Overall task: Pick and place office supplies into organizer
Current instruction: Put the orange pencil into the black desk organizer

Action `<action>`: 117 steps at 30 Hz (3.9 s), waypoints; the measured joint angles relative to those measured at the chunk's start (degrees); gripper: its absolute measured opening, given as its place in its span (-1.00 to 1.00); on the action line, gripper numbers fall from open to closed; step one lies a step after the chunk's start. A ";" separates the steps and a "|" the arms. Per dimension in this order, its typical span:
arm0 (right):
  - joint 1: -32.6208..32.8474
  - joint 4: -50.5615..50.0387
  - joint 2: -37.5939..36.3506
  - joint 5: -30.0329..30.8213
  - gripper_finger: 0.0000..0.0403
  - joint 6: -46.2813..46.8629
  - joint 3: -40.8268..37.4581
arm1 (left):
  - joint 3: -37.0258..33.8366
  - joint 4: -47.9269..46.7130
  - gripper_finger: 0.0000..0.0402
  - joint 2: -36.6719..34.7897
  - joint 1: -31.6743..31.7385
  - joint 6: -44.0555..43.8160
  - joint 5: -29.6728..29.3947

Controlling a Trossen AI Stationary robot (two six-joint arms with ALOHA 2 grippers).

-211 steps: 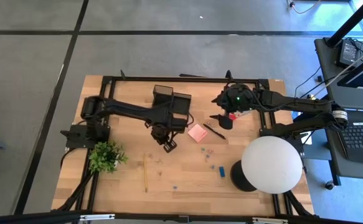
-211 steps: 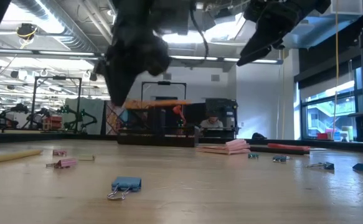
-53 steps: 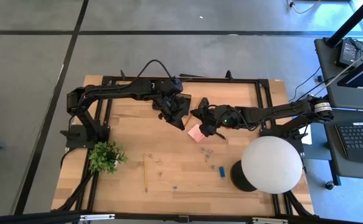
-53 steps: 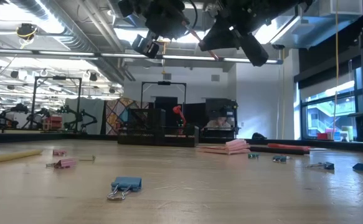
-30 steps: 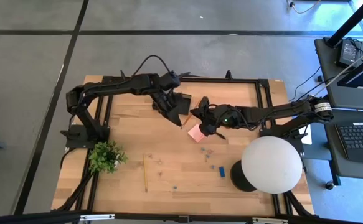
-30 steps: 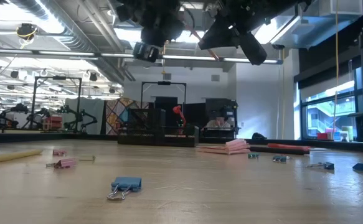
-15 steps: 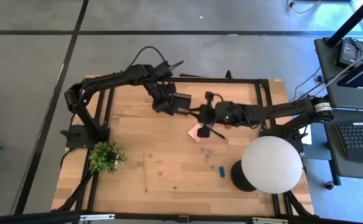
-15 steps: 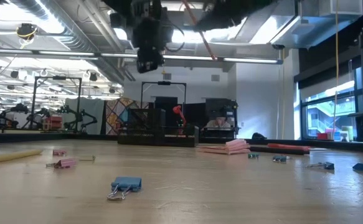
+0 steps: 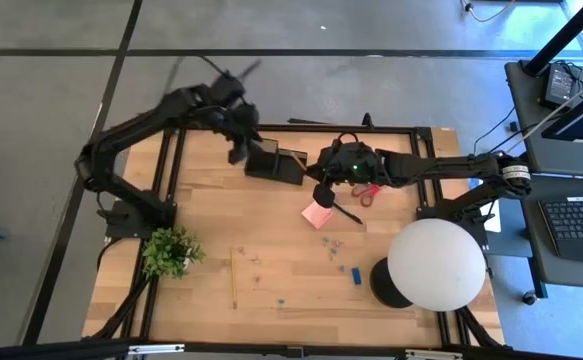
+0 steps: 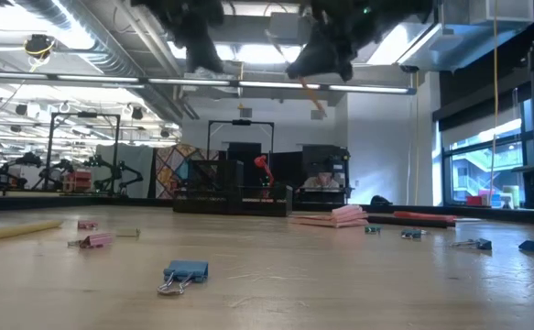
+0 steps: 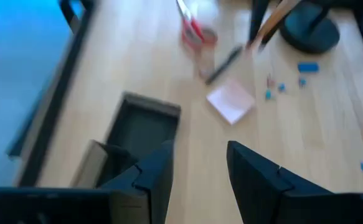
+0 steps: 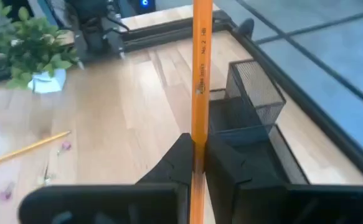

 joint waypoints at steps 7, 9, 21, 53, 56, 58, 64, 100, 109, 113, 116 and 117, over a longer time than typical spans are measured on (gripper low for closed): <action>-0.13 9.38 5.73 -2.00 -0.85 0.26 0.02 | 0.09 3.58 -0.29 -3.62 -2.63 -0.23 4.50; -0.06 9.64 6.81 -2.15 -0.85 0.48 0.00 | 0.09 1.77 -0.29 -3.42 -3.62 -0.72 4.50; 0.44 10.26 7.73 -2.13 -0.85 1.51 0.00 | 0.09 1.66 -0.29 0.64 -10.69 -2.34 0.59; 1.45 8.94 7.73 -2.66 -0.85 -0.19 0.00 | 0.07 7.59 -0.31 3.81 -11.09 -8.40 -0.39; 1.42 8.90 7.73 -2.66 -0.85 -0.21 -0.01 | 0.07 7.22 -0.37 3.78 -11.09 -8.59 -0.39; 1.42 8.90 7.73 -2.66 -0.85 -0.23 -0.02 | 0.07 7.19 -0.43 3.78 -11.09 -8.57 -0.39; 1.42 8.81 7.73 -2.66 -0.85 -0.23 -0.02 | 0.07 7.36 -0.65 3.76 -11.09 -8.55 -0.39; 1.45 7.92 7.66 -4.70 -0.44 -1.92 -0.04 | 0.07 7.23 -0.90 3.74 -11.08 -8.39 -0.45; 1.05 -0.22 7.62 -6.60 0.12 -1.81 -0.04 | 0.07 5.67 -0.90 3.74 -10.66 -8.41 -0.46; -0.33 -10.76 7.62 -4.17 0.30 -1.06 -0.04 | 0.07 4.41 -0.90 3.74 -10.00 -8.44 -0.50; -1.35 -16.88 7.62 -3.97 0.38 -1.03 -0.04 | 0.07 4.44 -0.90 3.74 -8.89 -8.39 -0.85; -1.67 -18.75 7.62 -4.08 0.39 -1.17 -0.04 | 0.07 4.43 -0.90 3.74 -8.30 -8.39 -1.88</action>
